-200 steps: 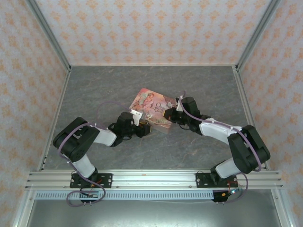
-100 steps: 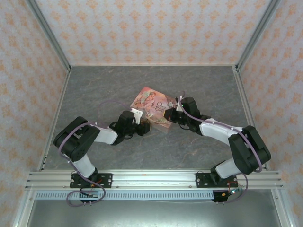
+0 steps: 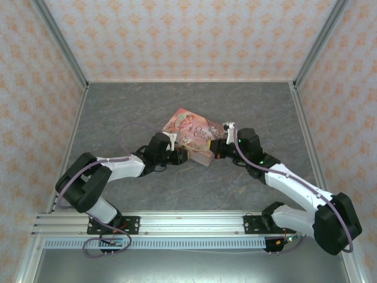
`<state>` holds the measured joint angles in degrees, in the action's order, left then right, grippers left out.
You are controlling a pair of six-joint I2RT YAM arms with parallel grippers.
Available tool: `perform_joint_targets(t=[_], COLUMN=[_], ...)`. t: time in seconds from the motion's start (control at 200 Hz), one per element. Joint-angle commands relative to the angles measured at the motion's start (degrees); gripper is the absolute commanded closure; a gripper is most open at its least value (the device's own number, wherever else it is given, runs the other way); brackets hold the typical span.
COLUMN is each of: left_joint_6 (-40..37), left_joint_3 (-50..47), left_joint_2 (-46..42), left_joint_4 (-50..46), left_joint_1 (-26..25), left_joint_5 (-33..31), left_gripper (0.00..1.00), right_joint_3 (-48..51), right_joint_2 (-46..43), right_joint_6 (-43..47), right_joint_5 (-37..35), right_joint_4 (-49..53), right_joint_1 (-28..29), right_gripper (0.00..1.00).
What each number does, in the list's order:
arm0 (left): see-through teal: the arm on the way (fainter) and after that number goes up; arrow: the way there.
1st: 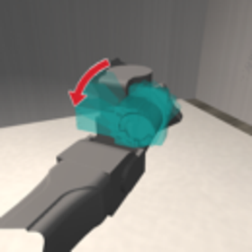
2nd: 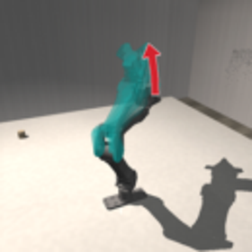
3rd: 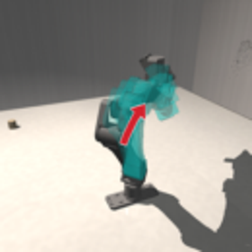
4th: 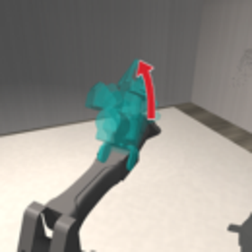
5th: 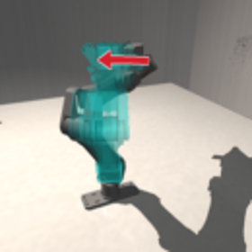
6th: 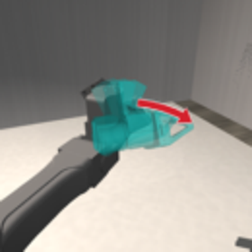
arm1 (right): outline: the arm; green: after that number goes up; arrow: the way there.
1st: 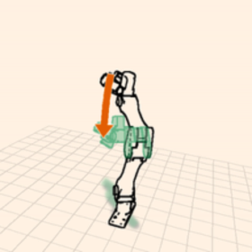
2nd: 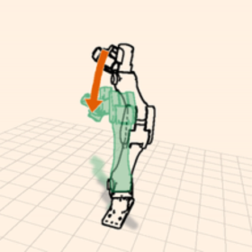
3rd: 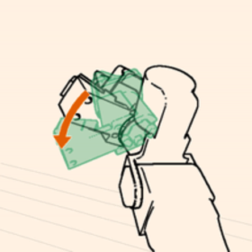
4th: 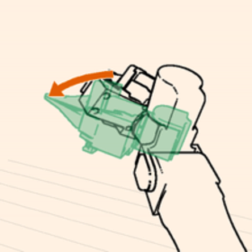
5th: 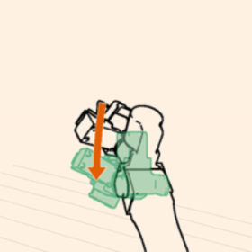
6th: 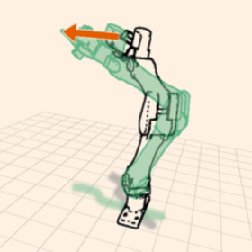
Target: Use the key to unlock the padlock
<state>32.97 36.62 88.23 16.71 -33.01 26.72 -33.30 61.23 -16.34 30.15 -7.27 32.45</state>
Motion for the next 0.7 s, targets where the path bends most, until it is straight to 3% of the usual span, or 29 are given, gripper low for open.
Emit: perform_joint_targets(t=[0.0, 0.34, 0.696], left_joint_6=[5.37, 14.77, 18.54], left_joint_3=[3.64, 8.77, 11.51], left_joint_2=[-3.25, -5.99, -8.58], left_joint_4=[-6.03, -13.54, -18.82], left_joint_1=[-0.41, -0.38, -0.34], left_joint_5=[0.24, 2.38, 3.06], left_gripper=[0.81, 0.82, 0.82], right_joint_3=[3.1, 7.66, 7.62], right_joint_2=[-1.91, 4.16, 9.43], right_joint_6=[5.55, 7.94, 10.62], right_joint_5=[-2.05, -8.5, -11.85], right_joint_4=[-0.1, -9.81, -13.78], right_joint_1=[3.74, 14.31, 15.18], right_gripper=[1.0, 1.0, 1.0])
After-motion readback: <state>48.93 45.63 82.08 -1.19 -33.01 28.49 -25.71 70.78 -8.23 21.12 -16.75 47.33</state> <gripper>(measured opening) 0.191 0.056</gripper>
